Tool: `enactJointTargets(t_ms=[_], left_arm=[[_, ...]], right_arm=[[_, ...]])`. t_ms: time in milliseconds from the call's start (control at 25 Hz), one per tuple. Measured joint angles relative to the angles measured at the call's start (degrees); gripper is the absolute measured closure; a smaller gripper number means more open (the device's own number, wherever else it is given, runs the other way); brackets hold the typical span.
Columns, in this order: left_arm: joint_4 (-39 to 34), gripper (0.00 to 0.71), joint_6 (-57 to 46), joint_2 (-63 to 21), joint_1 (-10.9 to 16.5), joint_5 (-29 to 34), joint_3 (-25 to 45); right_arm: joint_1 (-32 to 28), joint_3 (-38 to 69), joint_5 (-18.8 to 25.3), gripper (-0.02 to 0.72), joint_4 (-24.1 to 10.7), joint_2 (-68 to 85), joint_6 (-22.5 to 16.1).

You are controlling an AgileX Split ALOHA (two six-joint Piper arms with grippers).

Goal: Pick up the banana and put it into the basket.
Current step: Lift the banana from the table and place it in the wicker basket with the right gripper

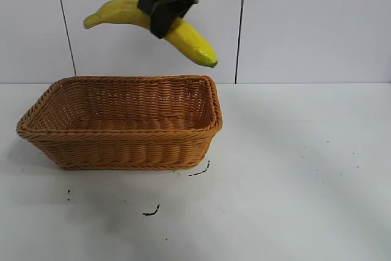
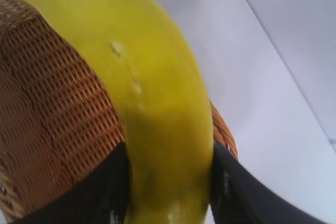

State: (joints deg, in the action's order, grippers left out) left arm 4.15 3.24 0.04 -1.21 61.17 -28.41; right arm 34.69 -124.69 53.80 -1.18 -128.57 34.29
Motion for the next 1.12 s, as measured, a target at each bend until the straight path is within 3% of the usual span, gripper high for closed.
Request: enactJointTargets(t_ms=[120, 240, 600, 920, 1080, 1120], left_arm=[[0.0, 0.02, 0.0, 0.0, 0.0, 0.0, 0.0], [0.0, 0.02, 0.0, 0.0, 0.0, 0.0, 0.0], [0.0, 0.02, 0.0, 0.0, 0.0, 0.0, 0.0], [0.0, 0.02, 0.0, 0.0, 0.0, 0.0, 0.0], [0.1, 0.02, 0.0, 0.0, 0.0, 0.0, 0.0], [0.1, 0.02, 0.0, 0.0, 0.0, 0.0, 0.0]], right_arm=[[1.9, -0.1, -6.0, 0.402, -0.8, -2.4, 1.1], [2.4, -0.1, -8.7, 0.402, -1.3, -5.2, 1.4], [1.5, -0.1, -9.8, 0.402, -3.8, -10.5, 1.6], [1.0, -0.1, -10.9, 0.402, 1.2, -13.2, 1.6], [1.0, -0.1, -11.3, 0.398, 1.2, -13.5, 1.6], [1.0, -0.1, -12.0, 0.368, 1.2, -13.5, 1.6]])
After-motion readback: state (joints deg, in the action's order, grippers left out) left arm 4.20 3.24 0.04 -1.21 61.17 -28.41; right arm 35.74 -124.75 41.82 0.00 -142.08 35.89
